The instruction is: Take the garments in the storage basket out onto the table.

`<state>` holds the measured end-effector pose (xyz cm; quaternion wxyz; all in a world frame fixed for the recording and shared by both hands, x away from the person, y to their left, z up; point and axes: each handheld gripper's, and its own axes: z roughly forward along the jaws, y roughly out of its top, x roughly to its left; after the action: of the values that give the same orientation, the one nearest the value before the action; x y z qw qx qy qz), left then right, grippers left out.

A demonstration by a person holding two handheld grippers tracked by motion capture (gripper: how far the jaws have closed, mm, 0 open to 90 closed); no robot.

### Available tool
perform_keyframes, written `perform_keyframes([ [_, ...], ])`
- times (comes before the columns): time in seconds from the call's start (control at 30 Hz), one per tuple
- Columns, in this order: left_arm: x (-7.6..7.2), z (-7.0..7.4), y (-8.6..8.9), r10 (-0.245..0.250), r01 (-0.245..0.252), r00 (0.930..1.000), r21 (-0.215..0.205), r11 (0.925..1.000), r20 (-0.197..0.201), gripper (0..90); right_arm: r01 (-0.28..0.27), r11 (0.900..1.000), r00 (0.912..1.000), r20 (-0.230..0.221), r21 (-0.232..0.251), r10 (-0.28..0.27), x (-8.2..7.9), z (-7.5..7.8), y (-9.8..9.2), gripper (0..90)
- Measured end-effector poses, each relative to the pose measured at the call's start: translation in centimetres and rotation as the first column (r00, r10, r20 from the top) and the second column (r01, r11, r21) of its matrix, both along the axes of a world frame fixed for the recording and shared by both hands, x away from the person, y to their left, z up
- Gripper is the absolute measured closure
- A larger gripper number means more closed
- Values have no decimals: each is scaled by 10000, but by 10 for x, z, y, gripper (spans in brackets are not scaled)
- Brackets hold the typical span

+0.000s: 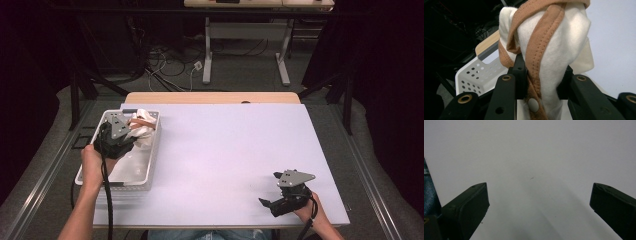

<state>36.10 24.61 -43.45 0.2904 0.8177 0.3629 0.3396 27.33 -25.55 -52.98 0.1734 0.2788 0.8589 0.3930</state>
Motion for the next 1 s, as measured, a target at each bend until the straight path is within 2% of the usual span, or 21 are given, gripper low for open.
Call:
perform_keyframes([
  [0.13, -1, 1, -2, -48, 48, 10000, 17, 10000, 59, 692, -9, 10000, 10000, -9, 1, 9, 0, 0, 0, 20],
  [0.2, -2, 2, -4, -117, 118, 9999, 41, 9999, -44, 692, -19, 10000, 10000, -19, 14, 19, 0, 0, 0, 20],
  [0.37, -3, 5, -9, -324, 323, 9995, 163, 9993, 69, 692, -58, 10000, 10000, -7, 12, 58, 0, 0, 0, 20],
  [0.53, -6, 8, -12, -405, 403, 9989, 58, 9992, 257, 693, -28, 10000, 10000, -18, -6, 28, 0, 0, 0, 20],
  [1.0, -13, 16, -34, -1102, 1101, 9921, 53, 9939, 608, 693, -111, 9999, 9999, 27, -11, 111, 0, 0, 0, 20],
])
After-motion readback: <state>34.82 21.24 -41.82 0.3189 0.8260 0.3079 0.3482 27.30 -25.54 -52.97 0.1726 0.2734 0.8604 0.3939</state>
